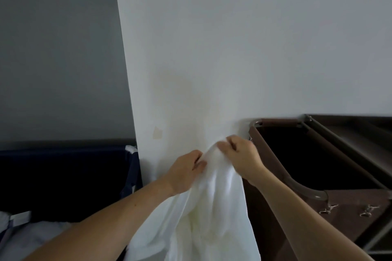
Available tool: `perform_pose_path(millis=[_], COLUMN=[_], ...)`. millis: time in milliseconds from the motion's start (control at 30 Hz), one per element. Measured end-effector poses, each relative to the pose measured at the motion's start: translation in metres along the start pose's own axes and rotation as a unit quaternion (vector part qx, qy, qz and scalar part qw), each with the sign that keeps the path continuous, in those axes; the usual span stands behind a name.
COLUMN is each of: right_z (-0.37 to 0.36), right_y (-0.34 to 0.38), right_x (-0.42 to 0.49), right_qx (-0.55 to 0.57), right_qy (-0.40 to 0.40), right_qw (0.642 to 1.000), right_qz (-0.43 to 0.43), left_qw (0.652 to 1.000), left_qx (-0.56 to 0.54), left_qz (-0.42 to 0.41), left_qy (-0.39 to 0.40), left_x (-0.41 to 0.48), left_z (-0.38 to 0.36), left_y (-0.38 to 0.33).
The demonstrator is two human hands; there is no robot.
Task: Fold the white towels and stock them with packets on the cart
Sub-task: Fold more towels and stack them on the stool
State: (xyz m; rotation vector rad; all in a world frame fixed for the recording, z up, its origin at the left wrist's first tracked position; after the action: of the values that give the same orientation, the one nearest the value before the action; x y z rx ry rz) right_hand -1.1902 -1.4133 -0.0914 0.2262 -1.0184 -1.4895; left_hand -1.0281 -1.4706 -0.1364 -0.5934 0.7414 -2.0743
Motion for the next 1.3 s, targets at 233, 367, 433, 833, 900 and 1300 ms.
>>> perform_pose_path(millis=[233, 367, 433, 833, 900, 1300], right_z=[0.069, 0.082, 0.078, 0.032, 0.018, 0.011], right_y=[0.012, 0.008, 0.010, 0.014, 0.025, 0.004], right_x=[0.031, 0.034, 0.032, 0.019, 0.013, 0.000], right_qx=[0.111, 0.152, 0.158, 0.092, 0.095, 0.161], right_qy=[-0.217, -0.213, -0.196, 0.005, 0.063, 0.018], right_qw=[0.969, 0.965, 0.968, 0.996, 0.993, 0.986], right_qz=[-0.036, -0.036, -0.027, -0.018, 0.005, -0.046], left_qw=[0.995, 0.983, 0.977, 0.987, 0.989, 0.996], left_qx=[0.017, 0.028, 0.028, -0.025, -0.098, -0.091], left_qz=[0.095, 0.157, 0.175, 0.073, 0.042, -0.011], left_qy=[0.008, 0.088, 0.120, 0.137, 0.101, -0.005], left_x=[-0.011, -0.028, -0.033, -0.014, 0.001, 0.033], left_z=[0.015, 0.022, 0.018, 0.018, 0.022, 0.040], left_y=[0.071, 0.109, 0.119, 0.030, -0.006, -0.060])
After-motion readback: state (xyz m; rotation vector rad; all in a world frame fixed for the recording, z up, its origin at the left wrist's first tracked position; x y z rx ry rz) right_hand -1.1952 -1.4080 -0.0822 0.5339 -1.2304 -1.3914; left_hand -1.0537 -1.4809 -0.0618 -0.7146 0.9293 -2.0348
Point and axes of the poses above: each hand's wrist, its own x-axis towards the middle knuckle, its own z-axis out of the back of the hand, y = z × x, the point moved 4 cm from there along x, towards the middle knuckle, and after that the axes turned 7 degrees about z, right-handed, at the moved point
